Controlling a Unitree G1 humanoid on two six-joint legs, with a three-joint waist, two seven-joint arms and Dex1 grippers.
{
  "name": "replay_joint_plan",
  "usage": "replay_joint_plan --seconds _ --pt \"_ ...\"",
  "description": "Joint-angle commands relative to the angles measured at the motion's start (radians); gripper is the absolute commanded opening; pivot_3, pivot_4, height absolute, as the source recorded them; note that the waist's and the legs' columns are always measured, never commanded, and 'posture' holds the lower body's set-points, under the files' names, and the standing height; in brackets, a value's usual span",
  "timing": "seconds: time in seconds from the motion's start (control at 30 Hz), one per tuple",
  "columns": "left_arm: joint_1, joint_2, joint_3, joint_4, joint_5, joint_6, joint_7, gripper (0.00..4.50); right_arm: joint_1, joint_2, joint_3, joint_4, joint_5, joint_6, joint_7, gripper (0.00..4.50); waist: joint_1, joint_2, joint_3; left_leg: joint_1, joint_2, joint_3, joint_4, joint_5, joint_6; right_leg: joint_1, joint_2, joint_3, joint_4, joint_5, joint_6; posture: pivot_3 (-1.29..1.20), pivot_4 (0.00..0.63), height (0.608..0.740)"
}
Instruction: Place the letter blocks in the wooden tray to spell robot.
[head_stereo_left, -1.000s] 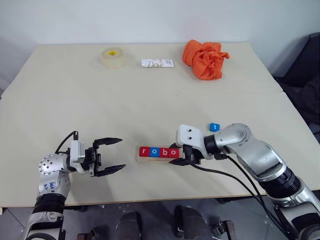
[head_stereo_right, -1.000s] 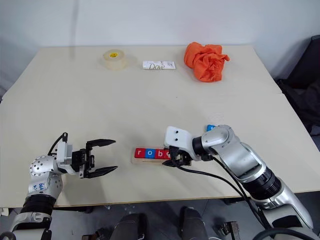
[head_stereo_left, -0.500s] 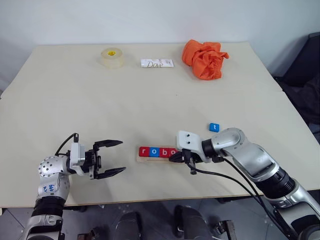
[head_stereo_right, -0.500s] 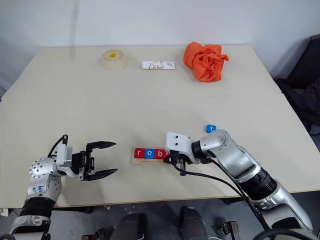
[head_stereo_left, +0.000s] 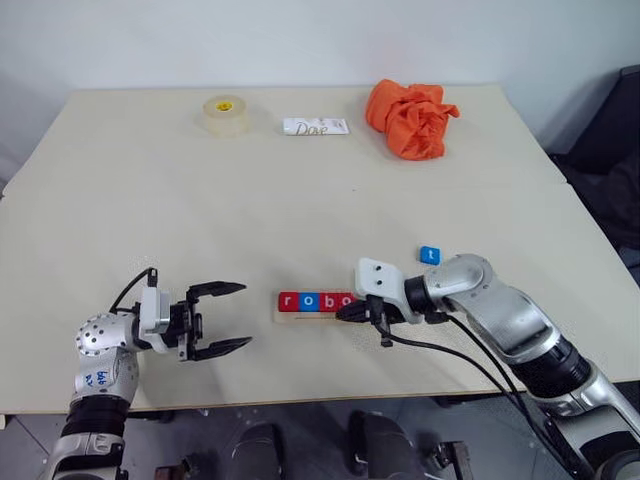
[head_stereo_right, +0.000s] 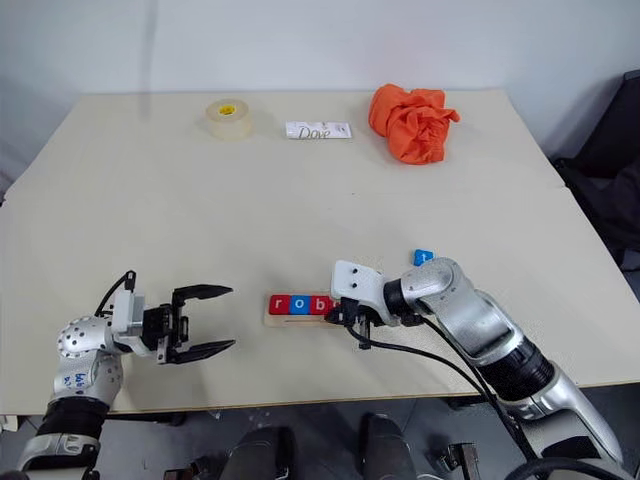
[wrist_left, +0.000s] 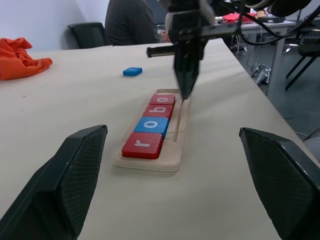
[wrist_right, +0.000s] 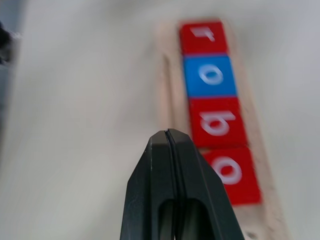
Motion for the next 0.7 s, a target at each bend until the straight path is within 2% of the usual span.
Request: replay_joint_plan --seconds 0.03,0.1,0.37,0.47,0.6,0.7 --pt "-0.018 -0.006 0.004 0.007 0.004 -0.006 -0.037 4.5 0.061 -0.04 -0.09 -0.093 0.072 0.006 0.014 0.35 0.003 0.0 0.0 0.0 0.0 0.0 0.0 0.0 0.0 0.0 0.0 0.0 0.0 0.0 0.0 0.0 0.15 0.74" --pt "-0.03 -0.011 0.0 0.02 0.006 -0.01 -0.043 4.5 0.093 -0.055 -0.133 -0.116 0.102 0.017 0.006 0.79 0.002 0.0 0.0 0.0 0.0 0.0 0.0 0.0 0.0 0.0 0.0 0.0 -0.001 0.0 0.0 0.0 0.15 0.74" --pt "-0.096 -0.032 -0.014 0.094 0.017 -0.026 -0.072 4.5 0.281 -0.12 -0.392 -0.134 0.155 0.035 -0.103 3.54 0.004 0.0 0.0 0.0 0.0 0.0 0.0 0.0 0.0 0.001 0.0 0.0 -0.001 0.0 0.0 0.0 0.15 0.74" --pt "-0.122 -0.038 -0.017 0.126 0.022 -0.033 -0.081 4.5 0.36 -0.141 -0.482 -0.109 0.151 0.021 -0.137 4.42 0.005 0.0 0.0 0.0 0.0 0.0 0.0 0.0 0.0 0.001 0.0 0.0 -0.001 0.0 0.0 0.0 0.15 0.74" --pt "-0.145 -0.042 -0.022 0.156 0.025 -0.041 -0.092 4.5 0.442 -0.156 -0.578 -0.072 0.139 -0.007 -0.181 4.47 0.004 0.0 0.0 0.0 0.0 0.0 0.0 0.0 0.0 0.001 0.0 0.0 -0.001 0.0 0.0 0.0 0.15 0.74" --pt "-0.168 -0.048 -0.025 0.185 0.029 -0.048 -0.096 4.5 0.535 -0.143 -0.697 -0.057 0.137 -0.001 -0.243 4.47 0.005 0.0 0.0 0.0 0.0 -0.001 0.0 0.0 0.0 0.001 0.0 0.0 -0.001 0.0 0.0 0.0 0.15 0.74"
